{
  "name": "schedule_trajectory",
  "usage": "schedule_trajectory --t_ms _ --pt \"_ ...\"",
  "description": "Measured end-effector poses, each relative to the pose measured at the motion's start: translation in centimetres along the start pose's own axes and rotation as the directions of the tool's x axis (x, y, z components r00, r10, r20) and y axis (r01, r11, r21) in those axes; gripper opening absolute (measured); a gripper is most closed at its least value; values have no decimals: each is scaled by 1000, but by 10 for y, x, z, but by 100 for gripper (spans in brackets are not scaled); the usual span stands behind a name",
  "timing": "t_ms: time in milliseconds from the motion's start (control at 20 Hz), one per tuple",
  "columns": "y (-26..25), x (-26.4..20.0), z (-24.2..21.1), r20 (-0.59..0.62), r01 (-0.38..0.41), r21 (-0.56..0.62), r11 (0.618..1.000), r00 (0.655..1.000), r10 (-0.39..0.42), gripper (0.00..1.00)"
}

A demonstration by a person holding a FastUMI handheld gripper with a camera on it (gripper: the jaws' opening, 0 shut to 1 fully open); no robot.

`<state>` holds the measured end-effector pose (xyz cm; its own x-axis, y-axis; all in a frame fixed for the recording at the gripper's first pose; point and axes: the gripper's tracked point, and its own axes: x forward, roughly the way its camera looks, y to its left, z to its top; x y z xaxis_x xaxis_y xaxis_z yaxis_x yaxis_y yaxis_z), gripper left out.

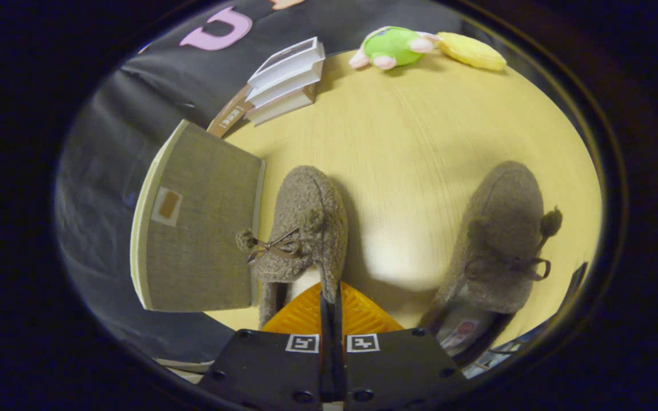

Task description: Open the storage box then place both shoes into the box .Put the left shoe in first, then the right shoe, with the right side of both shoes facing outward in a uniform manner.

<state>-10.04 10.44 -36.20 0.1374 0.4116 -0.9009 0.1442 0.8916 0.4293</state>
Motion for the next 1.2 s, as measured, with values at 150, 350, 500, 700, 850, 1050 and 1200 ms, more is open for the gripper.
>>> schedule_trajectory --t_ms 150,350,500,700,850,1050,1200 --pt "16 -17 12 31 -31 30 999 999 30 4" --pt "51 -47 36 93 -89 42 995 992 85 4" --pt "76 -65 58 144 -117 28 993 983 112 4" --pt "109 -88 85 198 -143 0 990 970 140 4" --pt "141 -99 99 217 -185 -18 983 959 184 4" --pt "187 -97 103 207 -241 -35 970 947 243 4" --pt "212 -78 91 166 -245 -50 968 954 250 4"
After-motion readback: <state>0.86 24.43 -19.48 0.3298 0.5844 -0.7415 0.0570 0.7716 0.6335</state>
